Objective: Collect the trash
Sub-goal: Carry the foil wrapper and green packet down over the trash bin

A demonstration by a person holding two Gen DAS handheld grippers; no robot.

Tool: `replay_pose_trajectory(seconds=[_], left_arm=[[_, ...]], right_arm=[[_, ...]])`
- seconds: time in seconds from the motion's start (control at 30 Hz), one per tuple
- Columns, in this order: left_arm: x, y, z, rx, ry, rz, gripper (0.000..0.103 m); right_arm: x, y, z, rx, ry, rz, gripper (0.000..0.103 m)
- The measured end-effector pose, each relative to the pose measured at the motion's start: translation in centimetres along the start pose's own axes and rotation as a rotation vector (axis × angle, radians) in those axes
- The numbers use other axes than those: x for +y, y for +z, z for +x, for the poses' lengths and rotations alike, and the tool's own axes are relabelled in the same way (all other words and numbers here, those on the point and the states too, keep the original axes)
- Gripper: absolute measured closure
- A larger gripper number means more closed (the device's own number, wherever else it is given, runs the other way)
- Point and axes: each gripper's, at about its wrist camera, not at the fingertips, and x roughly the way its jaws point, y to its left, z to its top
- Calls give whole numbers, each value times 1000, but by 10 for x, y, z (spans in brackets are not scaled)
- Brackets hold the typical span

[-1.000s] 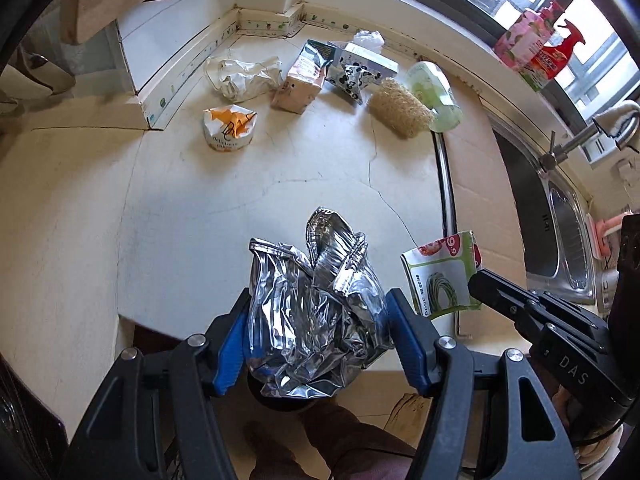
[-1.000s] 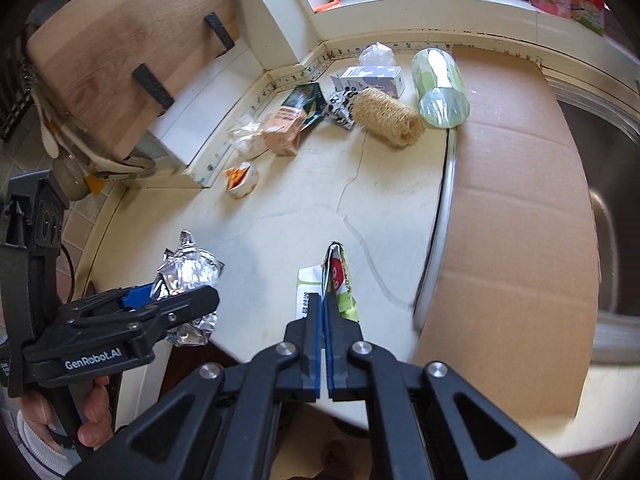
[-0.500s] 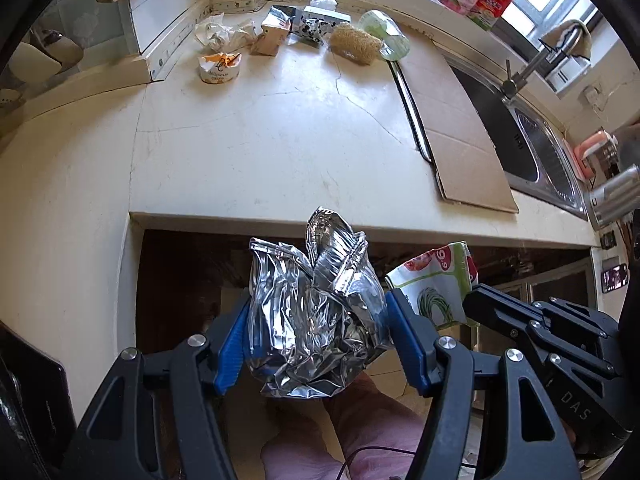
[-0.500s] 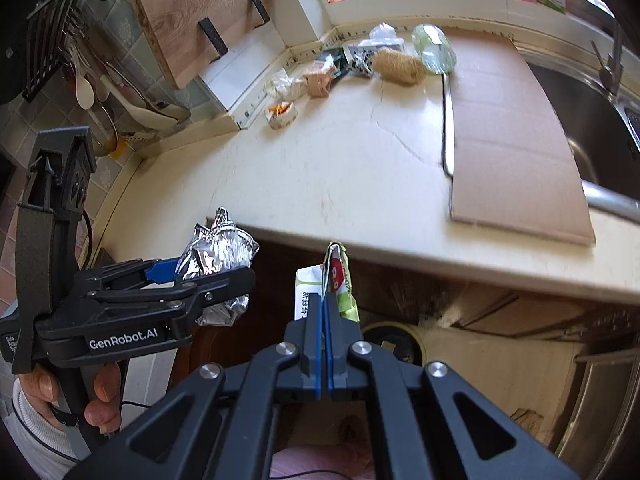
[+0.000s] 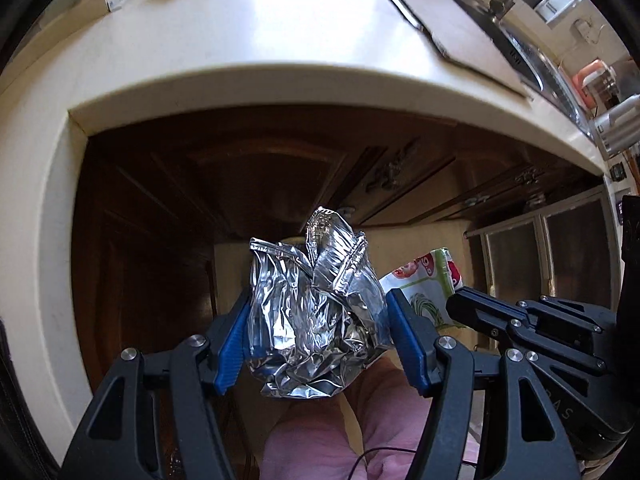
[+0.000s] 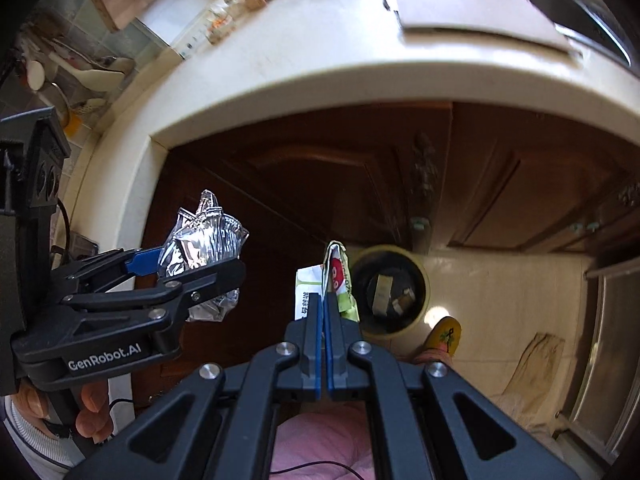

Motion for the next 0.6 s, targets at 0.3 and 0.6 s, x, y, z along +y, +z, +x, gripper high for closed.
replay_pose_trajectory(seconds=[0.3, 0.6], left_arm=[[8, -7, 82, 75, -35, -31, 40], [29, -6, 174, 99, -20, -28, 40]], right_arm=[[-32, -5, 66, 105, -40, 40, 102], [-58, -5, 147, 164, -54, -21, 101]])
